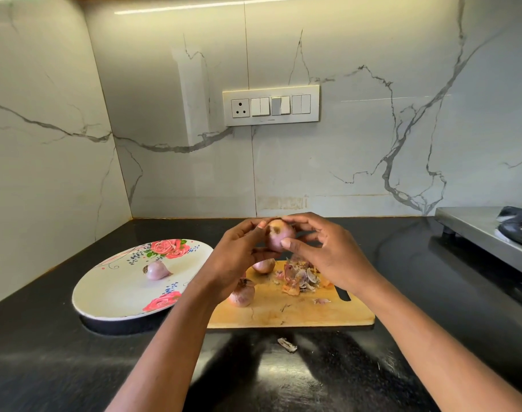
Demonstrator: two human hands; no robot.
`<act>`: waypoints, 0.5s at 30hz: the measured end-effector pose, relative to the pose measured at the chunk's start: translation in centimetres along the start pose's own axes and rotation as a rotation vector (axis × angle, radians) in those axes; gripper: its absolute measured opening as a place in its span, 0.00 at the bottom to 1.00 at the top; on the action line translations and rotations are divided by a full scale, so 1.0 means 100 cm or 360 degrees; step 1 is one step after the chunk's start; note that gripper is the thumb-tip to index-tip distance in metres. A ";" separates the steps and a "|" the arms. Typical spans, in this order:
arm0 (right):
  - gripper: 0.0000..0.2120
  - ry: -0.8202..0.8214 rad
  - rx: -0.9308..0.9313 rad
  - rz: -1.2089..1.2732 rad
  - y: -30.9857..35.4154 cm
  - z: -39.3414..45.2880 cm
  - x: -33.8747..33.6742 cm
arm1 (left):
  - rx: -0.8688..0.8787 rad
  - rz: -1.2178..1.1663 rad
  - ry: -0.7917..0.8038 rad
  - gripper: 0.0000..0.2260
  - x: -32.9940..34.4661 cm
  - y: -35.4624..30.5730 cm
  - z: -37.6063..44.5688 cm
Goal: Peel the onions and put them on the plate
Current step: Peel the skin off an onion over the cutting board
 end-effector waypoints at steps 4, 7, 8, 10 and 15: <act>0.15 -0.0047 0.0037 0.0137 0.000 0.003 -0.004 | 0.0030 -0.0012 0.0070 0.14 -0.001 -0.002 0.000; 0.15 -0.0055 0.0020 0.0155 0.002 0.002 -0.006 | 0.0050 0.0048 0.0021 0.21 -0.003 0.000 0.001; 0.15 -0.0063 0.0021 0.0175 0.003 0.001 -0.007 | 0.0064 0.0061 0.0007 0.21 -0.003 0.000 0.001; 0.15 -0.0085 0.0027 0.0194 0.003 0.001 -0.007 | 0.0097 0.0103 -0.0013 0.21 -0.004 -0.001 0.001; 0.17 -0.0095 0.0034 0.0196 0.005 0.000 -0.005 | 0.0210 0.0276 -0.0012 0.23 -0.002 -0.007 -0.004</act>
Point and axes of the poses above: each hand's wrist, its own z-axis towards the middle knuckle, its own x-axis out of the palm, y = z × x, the point moved 2 cm from there along z, towards the middle knuckle, and after that the axes turned 8 degrees about -x, right-handed, at the moved point
